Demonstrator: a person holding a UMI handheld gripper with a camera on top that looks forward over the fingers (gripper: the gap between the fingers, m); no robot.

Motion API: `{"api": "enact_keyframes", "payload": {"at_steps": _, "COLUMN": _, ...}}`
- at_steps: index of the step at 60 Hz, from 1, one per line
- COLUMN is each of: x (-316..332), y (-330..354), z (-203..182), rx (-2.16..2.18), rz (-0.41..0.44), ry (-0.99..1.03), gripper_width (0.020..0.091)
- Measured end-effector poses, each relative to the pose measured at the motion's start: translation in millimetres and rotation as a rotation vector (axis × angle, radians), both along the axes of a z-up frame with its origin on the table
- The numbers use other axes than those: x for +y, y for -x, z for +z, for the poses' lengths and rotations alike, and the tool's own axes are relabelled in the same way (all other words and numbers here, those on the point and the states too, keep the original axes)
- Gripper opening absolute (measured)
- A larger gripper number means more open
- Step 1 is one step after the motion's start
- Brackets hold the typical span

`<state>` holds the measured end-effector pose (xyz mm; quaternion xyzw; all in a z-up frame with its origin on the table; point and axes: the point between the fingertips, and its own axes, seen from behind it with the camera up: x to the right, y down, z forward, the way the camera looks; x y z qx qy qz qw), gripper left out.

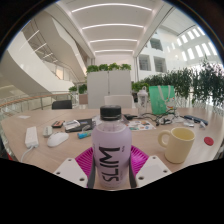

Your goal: Pour water

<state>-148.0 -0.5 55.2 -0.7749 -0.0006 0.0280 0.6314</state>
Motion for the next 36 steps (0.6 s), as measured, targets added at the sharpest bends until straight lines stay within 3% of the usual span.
{"api": "enact_keyframes", "payload": {"at_steps": 8, "x": 5.5, "y": 6.8, "z": 1.3, "rx": 0.157, "rz": 0.009, "ry": 0.106, "gripper_width": 0.0402}}
{"api": "enact_keyframes", "payload": {"at_steps": 11, "x": 8.9, "y": 12.6, "z": 22.9, "rx": 0.285, "rz": 0.037, "ry": 0.113, "gripper_width": 0.038}}
{"api": "enact_keyframes", "payload": {"at_steps": 15, "x": 17.7, "y": 8.0, "z": 66.4, "rx": 0.487, "rz": 0.057, "ry": 0.093, "gripper_width": 0.0401}}
{"api": "enact_keyframes", "payload": {"at_steps": 19, "x": 27.6, "y": -9.9, "z": 106.2, "rx": 0.74, "rz": 0.051, "ry": 0.071, "gripper_width": 0.0374}}
{"api": "enact_keyframes", "payload": {"at_steps": 24, "x": 41.3, "y": -43.2, "z": 141.1, "rx": 1.078, "rz": 0.034, "ry": 0.053, "gripper_width": 0.04}}
{"api": "enact_keyframes", "payload": {"at_steps": 30, "x": 56.5, "y": -84.5, "z": 133.2, "rx": 1.502, "rz": 0.027, "ry": 0.079, "gripper_width": 0.0397}}
{"api": "enact_keyframes", "payload": {"at_steps": 32, "x": 62.8, "y": -77.9, "z": 138.4, "rx": 1.626, "rz": -0.043, "ry": 0.097, "gripper_width": 0.04}}
{"api": "enact_keyframes", "payload": {"at_steps": 36, "x": 60.3, "y": -93.5, "z": 119.3, "rx": 1.854, "rz": -0.07, "ry": 0.14, "gripper_width": 0.0397}}
